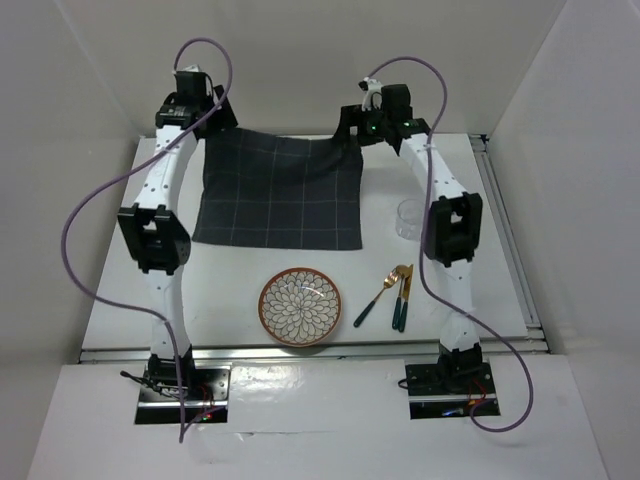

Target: Set the dinner table for one person

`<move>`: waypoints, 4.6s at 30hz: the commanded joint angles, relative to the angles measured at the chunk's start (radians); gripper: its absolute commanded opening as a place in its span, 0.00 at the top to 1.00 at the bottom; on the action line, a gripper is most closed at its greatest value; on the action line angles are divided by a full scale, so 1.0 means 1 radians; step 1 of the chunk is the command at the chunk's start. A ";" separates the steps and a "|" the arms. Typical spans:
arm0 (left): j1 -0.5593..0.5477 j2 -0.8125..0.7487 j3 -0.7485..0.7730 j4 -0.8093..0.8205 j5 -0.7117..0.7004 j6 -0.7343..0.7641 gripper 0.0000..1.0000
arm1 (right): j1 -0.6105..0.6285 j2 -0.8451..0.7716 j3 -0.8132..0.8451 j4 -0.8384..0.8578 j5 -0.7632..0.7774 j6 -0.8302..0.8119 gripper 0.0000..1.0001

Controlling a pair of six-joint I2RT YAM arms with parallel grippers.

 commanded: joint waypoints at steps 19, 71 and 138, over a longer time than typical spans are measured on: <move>0.029 0.003 -0.418 0.015 -0.018 -0.093 1.00 | 0.086 -0.035 -0.332 0.122 0.086 0.152 0.86; -0.156 -0.207 -1.048 0.051 0.033 -0.201 1.00 | 0.124 -0.386 -1.069 0.075 0.490 0.262 1.00; -0.281 -0.580 -0.832 -0.090 0.070 -0.155 0.29 | -0.128 -0.599 -0.800 0.063 0.568 0.331 1.00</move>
